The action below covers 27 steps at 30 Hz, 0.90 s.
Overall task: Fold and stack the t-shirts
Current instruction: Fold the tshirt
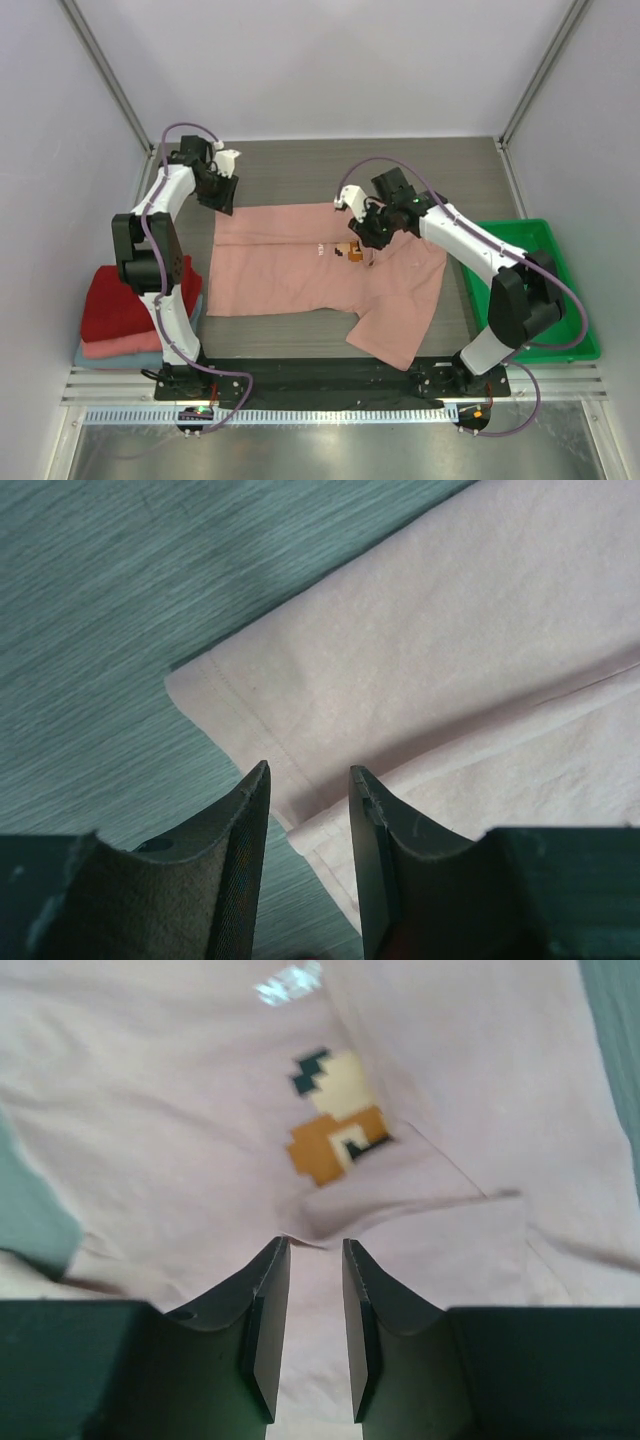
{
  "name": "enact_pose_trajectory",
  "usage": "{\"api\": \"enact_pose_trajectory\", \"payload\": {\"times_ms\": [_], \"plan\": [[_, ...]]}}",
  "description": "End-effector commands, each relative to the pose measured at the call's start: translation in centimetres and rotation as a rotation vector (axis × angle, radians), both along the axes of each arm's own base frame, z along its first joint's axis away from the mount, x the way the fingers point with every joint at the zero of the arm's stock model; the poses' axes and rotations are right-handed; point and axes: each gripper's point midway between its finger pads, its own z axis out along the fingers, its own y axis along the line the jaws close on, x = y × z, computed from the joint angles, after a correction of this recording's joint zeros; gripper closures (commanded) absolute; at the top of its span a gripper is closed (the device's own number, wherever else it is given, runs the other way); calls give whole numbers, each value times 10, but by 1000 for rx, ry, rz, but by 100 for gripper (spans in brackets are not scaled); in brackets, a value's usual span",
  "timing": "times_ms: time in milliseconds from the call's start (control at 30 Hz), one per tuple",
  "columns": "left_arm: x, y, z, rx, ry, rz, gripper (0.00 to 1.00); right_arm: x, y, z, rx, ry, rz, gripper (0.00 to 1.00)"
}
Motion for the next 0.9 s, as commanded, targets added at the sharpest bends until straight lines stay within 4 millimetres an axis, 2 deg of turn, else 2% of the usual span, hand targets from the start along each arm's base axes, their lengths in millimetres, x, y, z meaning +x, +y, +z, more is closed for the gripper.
{"api": "enact_pose_trajectory", "payload": {"times_ms": [0, 67, 167, 300, 367, 400, 467, 633, 733, 867], "plan": [[15, 4, 21, 13, -64, -4, 61, 42, -45, -2, -51, -47, -148, 67], [18, 4, 21, 11, -62, -5, 61, 65, -66, 0, -38, -54, -216, 67], [21, 2, 13, 9, -51, -1, 60, 98, -86, -9, -43, -54, -290, 68], [21, 3, 3, 13, -28, 1, 60, 139, -97, -33, -69, -36, -327, 70], [19, 3, -3, 14, -11, 3, 61, 150, -97, -38, -73, -36, -332, 71], [15, -12, -7, 12, 0, -29, 61, 159, -95, -35, -65, -49, -330, 71], [13, -13, -12, 12, 13, -32, 61, 165, -92, -43, -65, -37, -323, 71], [6, -15, -24, 22, 41, -31, 62, 172, -87, -45, -53, -31, -314, 71], [4, -14, -31, 27, 64, -30, 62, 167, -86, -53, -59, -1, -297, 70], [4, -12, -36, 36, 70, -27, 63, 148, -78, -58, -29, 70, -239, 70]]}}
